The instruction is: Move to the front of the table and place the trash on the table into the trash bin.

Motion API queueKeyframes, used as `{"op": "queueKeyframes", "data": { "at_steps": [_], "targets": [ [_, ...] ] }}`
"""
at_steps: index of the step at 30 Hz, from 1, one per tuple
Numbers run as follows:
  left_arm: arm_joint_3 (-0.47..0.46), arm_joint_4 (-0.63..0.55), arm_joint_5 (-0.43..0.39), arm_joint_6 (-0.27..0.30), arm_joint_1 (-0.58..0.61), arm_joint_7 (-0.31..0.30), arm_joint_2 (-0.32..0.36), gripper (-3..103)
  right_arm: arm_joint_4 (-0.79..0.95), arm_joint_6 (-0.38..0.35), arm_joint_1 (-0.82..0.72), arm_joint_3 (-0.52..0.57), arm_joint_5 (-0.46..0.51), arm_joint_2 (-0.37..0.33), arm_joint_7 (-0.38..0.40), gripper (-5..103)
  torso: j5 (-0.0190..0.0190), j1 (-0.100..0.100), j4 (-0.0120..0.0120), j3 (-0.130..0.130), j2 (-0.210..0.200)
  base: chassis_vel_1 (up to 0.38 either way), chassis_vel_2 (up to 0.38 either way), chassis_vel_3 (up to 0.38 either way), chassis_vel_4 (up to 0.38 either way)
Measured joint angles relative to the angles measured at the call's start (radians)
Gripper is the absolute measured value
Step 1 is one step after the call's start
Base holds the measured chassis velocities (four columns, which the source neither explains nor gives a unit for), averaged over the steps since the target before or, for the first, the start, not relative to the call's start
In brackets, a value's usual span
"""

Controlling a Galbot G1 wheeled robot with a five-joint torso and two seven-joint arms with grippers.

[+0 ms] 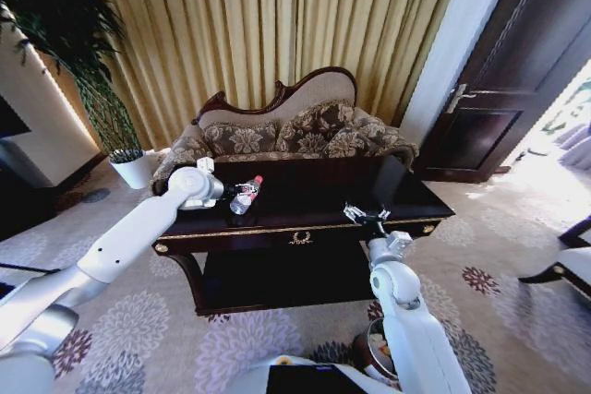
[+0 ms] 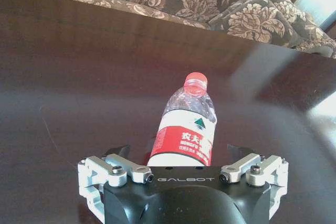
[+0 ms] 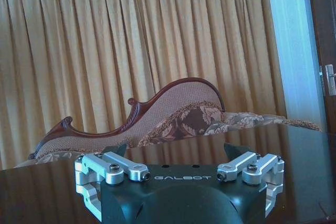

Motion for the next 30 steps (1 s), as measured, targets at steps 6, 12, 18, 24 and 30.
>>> {"op": "queueKeyframes", "data": {
  "at_steps": [6,12,18,24,30],
  "targets": [
    [0.001,0.000,0.000,0.000,0.009,0.000,-0.003,100,-0.007,0.009,0.001,0.001,-0.001,-0.002,-0.001,100,-0.0001,0.000,0.0000,0.000,0.000,0.000,0.000,0.000,0.000],
    [0.001,0.003,0.000,0.000,0.008,0.000,-0.004,100,-0.016,0.016,0.009,0.000,-0.005,-0.003,-0.002,100,0.0000,0.000,0.0000,0.000,0.000,0.000,0.000,0.000,0.000],
    [-0.001,0.002,0.000,0.000,0.014,0.000,-0.001,100,-0.024,0.022,0.011,-0.002,-0.010,0.000,-0.003,100,-0.0001,0.000,0.0000,0.000,0.000,0.000,0.000,0.000,0.000],
    [-0.006,-0.001,0.001,0.000,0.020,0.001,0.002,100,-0.022,0.024,0.011,-0.001,-0.012,0.000,-0.003,100,-0.0001,0.000,0.0000,0.000,0.000,0.000,0.000,0.000,0.000],
    [-0.006,-0.001,0.001,0.000,0.019,0.001,0.003,100,-0.019,0.029,0.006,0.000,-0.016,-0.001,-0.003,100,0.0000,0.000,0.0000,0.000,0.000,0.000,0.000,0.000,0.000]
  ]
}}
